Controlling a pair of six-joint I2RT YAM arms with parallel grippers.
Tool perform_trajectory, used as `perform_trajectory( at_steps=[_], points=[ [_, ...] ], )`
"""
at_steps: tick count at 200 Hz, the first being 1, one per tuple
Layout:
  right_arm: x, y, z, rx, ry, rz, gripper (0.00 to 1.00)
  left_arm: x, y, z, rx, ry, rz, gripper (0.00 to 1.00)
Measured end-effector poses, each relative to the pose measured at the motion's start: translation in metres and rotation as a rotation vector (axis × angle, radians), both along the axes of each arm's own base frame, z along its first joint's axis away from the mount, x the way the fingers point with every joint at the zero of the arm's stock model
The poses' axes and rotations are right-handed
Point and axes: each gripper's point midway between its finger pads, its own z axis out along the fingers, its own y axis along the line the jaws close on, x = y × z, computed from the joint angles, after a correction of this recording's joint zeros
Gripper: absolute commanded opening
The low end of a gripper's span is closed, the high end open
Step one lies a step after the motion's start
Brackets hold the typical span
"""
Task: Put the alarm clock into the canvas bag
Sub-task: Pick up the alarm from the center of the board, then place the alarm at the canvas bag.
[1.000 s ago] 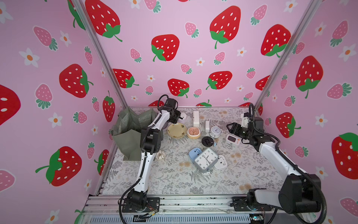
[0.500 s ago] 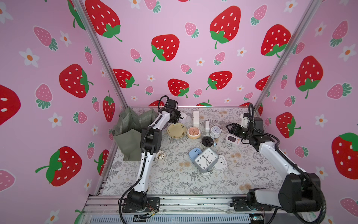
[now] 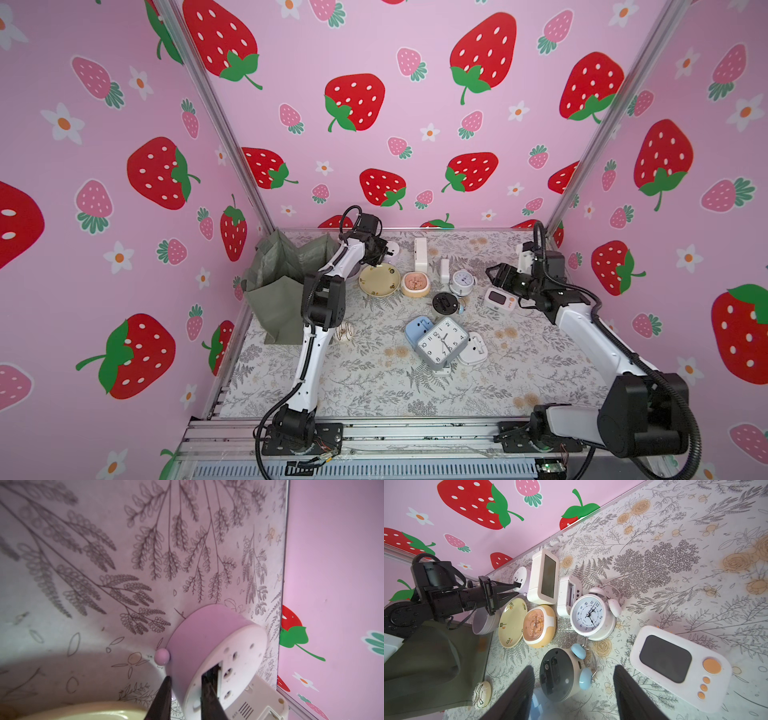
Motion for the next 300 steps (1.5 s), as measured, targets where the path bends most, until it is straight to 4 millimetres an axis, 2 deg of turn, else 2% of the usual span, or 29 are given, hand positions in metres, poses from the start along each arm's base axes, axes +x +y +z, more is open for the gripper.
perform_trajectory(
  at_steps=[26,73,92,106,118,134,161,176,189,209,237,260,282,300],
  points=[
    [-0.002,-0.001,0.007,-0.005,-0.018,-0.002,0.63,0.001,-0.003,0.004,-0.013,-0.009,-0.013,0.13],
    [-0.002,-0.002,0.019,-0.006,-0.048,-0.004,0.64,0.0,-0.005,0.006,-0.015,-0.018,-0.035,0.12],
    [0.0,-0.002,0.029,-0.006,-0.071,0.0,0.65,-0.006,-0.007,0.009,-0.008,-0.017,-0.054,0.12],
    [0.001,-0.001,0.037,-0.005,-0.091,0.006,0.67,-0.012,-0.01,0.02,-0.007,-0.025,-0.076,0.1],
    [-0.001,0.0,0.043,0.0,-0.109,0.017,0.7,-0.017,-0.013,0.039,-0.008,-0.051,-0.097,0.1],
    [-0.005,0.004,0.053,0.01,-0.132,0.04,0.76,-0.025,-0.017,0.079,-0.013,-0.113,-0.13,0.09],
    [-0.014,0.011,0.074,0.042,-0.174,0.088,0.85,-0.04,-0.025,0.172,-0.033,-0.283,-0.193,0.09],
    [-0.021,0.016,0.086,0.065,-0.197,0.124,0.88,-0.056,-0.028,0.224,-0.047,-0.38,-0.23,0.07],
    [-0.029,0.022,0.099,0.091,-0.224,0.167,0.89,-0.072,-0.031,0.259,-0.049,-0.451,-0.268,0.07],
    [-0.043,0.032,0.122,0.121,-0.294,0.24,0.91,-0.099,-0.037,0.299,-0.034,-0.549,-0.349,0.07],
    [-0.073,0.045,0.167,0.123,-0.499,0.347,0.96,-0.136,-0.042,0.335,0.038,-0.683,-0.491,0.11],
    [-0.099,0.055,0.199,0.133,-0.655,0.425,0.96,-0.17,-0.038,0.349,0.132,-0.784,-0.589,0.12],
    [-0.11,0.073,0.211,0.146,-0.705,0.505,0.96,-0.203,-0.028,0.361,0.247,-0.911,-0.643,0.09],
    [-0.117,0.103,0.216,0.136,-0.731,0.598,0.96,-0.224,-0.021,0.372,0.313,-0.995,-0.658,0.09]
  ],
)
